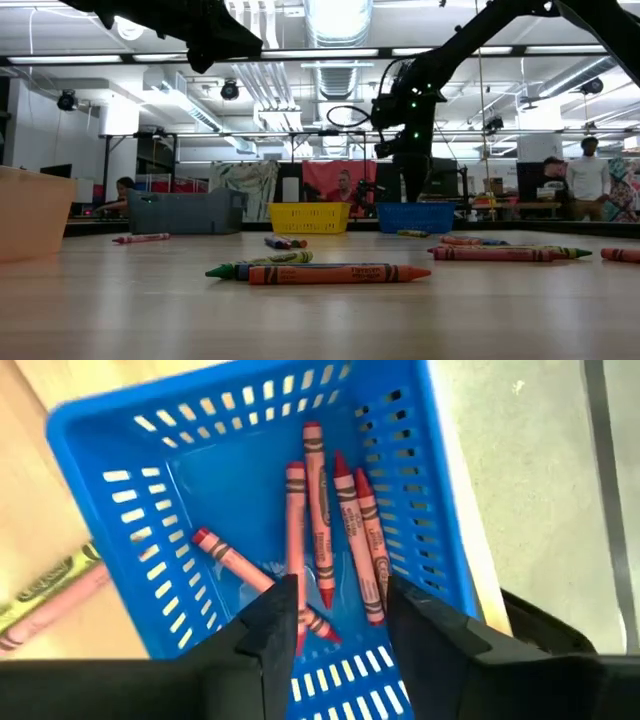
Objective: Sort crayons
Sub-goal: Put the orange crayon into the orange bin
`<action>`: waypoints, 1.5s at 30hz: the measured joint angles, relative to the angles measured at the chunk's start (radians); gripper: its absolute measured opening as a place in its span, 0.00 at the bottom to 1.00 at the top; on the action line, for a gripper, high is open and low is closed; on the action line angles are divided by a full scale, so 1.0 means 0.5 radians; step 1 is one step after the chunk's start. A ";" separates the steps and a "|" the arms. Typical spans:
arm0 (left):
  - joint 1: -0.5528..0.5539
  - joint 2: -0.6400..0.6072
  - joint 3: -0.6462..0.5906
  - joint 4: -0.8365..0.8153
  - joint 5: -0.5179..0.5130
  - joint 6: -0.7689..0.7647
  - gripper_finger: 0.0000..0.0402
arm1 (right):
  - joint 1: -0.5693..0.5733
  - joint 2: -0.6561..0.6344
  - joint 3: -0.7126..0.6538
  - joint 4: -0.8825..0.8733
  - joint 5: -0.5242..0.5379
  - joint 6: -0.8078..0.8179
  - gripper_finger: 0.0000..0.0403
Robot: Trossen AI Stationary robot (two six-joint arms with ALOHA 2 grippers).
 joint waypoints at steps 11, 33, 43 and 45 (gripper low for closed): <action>-0.001 0.000 0.000 0.000 0.001 -0.046 0.18 | 0.131 -0.333 -0.002 -0.069 -0.002 0.328 0.29; -0.020 0.000 -0.001 -0.051 0.012 -0.169 0.18 | 1.050 -1.106 -0.642 0.340 0.000 0.802 0.26; -0.120 0.000 -0.001 -0.050 0.011 -0.189 0.18 | 1.301 -1.398 -1.183 1.034 0.000 0.991 0.26; -0.152 0.000 -0.001 -0.051 0.011 -0.203 0.18 | 1.321 -1.432 -1.269 1.167 0.002 1.033 0.26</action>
